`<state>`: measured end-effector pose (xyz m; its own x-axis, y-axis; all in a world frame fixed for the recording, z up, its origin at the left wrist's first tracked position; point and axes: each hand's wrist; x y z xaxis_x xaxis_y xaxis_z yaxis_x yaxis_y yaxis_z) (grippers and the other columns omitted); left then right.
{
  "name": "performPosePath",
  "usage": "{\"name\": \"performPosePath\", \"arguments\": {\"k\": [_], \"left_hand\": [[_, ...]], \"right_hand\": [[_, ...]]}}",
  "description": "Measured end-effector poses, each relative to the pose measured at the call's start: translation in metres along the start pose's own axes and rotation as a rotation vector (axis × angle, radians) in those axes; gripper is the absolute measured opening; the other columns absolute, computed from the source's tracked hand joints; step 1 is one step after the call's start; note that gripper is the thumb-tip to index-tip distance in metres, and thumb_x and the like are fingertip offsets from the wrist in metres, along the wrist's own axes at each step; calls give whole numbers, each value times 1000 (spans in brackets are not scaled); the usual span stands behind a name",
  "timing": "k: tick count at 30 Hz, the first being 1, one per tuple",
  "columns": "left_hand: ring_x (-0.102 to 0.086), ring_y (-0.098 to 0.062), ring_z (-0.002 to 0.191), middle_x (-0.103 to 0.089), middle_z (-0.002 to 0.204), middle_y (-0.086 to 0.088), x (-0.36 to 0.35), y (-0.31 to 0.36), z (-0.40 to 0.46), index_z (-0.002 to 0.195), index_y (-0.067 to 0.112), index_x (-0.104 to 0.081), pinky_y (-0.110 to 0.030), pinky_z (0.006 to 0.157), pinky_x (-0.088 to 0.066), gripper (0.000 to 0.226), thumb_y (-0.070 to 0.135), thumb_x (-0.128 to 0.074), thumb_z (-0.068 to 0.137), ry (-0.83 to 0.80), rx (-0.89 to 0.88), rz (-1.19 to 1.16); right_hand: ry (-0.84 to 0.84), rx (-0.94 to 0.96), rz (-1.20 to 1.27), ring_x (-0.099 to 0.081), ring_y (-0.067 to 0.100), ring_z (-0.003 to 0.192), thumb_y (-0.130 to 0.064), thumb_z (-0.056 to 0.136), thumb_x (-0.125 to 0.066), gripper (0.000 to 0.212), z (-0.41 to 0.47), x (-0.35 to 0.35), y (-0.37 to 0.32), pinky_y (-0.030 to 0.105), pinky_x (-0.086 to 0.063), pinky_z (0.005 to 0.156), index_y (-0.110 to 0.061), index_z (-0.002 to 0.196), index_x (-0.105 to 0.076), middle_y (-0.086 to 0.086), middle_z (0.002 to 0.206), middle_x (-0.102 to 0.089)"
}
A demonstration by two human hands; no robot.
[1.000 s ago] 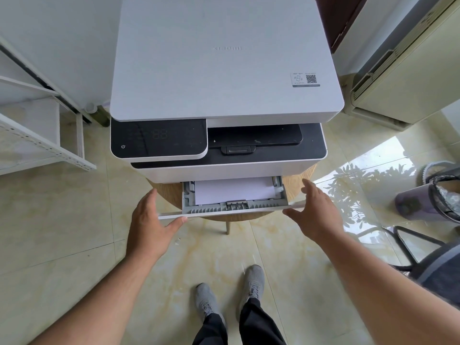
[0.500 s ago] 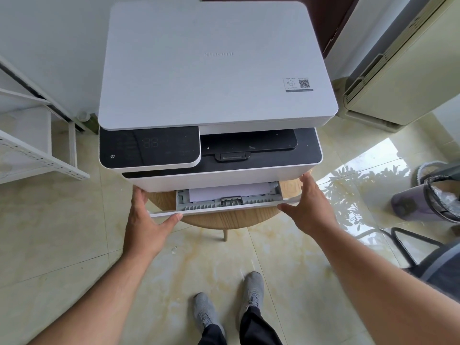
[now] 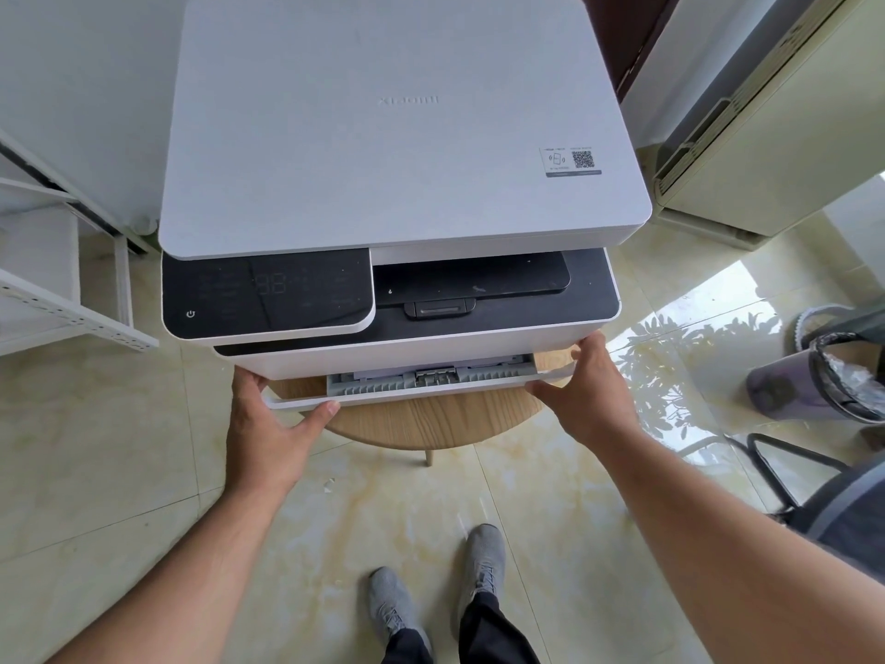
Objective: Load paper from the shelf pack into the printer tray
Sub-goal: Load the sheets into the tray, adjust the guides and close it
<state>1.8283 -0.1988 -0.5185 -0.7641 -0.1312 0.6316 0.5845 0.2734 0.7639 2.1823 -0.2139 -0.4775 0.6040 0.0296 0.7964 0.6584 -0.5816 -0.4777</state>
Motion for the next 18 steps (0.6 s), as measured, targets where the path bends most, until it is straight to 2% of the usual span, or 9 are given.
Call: {"name": "performPosePath", "arguments": {"k": [4, 8, 16, 18], "left_hand": [[-49, -12, 116, -51, 129, 11, 0, -2, 1, 139, 23, -38, -33, 95, -44, 86, 32, -92, 72, -4, 4, -1], [-52, -18, 120, -55, 136, -2, -1, -4, 2, 135, 18, -39, -33, 96, -42, 84, 30, -93, 71, -2, 17, 5], [-55, -26, 125, -56, 139, -5, -2, -6, 3, 134, 20, -38, -35, 97, -44, 84, 30, -94, 71, -1, 6, -3], [-56, -25, 123, -57, 138, -5, -2, -5, 2, 132, 20, -39, -34, 95, -44, 83, 29, -94, 71, -1, 1, -7]], "right_hand": [[-7, -1, 37, -59, 32, 128, -35, 80, -88, 73, 0, 0, 0, 40, -48, 83, -24, 134, -40, 1, 144, -61], [-10, 7, 95, -59, 31, 127, -29, 79, -90, 77, 0, 0, 0, 39, -49, 85, -25, 136, -39, -3, 141, -62], [-21, -1, 149, -58, 29, 128, -26, 79, -90, 78, -1, 2, -2, 37, -49, 87, -25, 137, -38, -4, 140, -62], [-25, -4, 154, -58, 29, 128, -25, 79, -91, 79, -2, 4, -3, 41, -51, 89, -26, 137, -38, -4, 141, -61]]}}
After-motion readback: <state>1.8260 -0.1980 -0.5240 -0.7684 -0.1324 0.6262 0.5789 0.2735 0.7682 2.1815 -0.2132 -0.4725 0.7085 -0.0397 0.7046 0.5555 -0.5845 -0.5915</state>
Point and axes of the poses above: each hand's wrist, its own z-axis towards the middle knuckle, its own x-axis out of the back of the hand, y = z × x
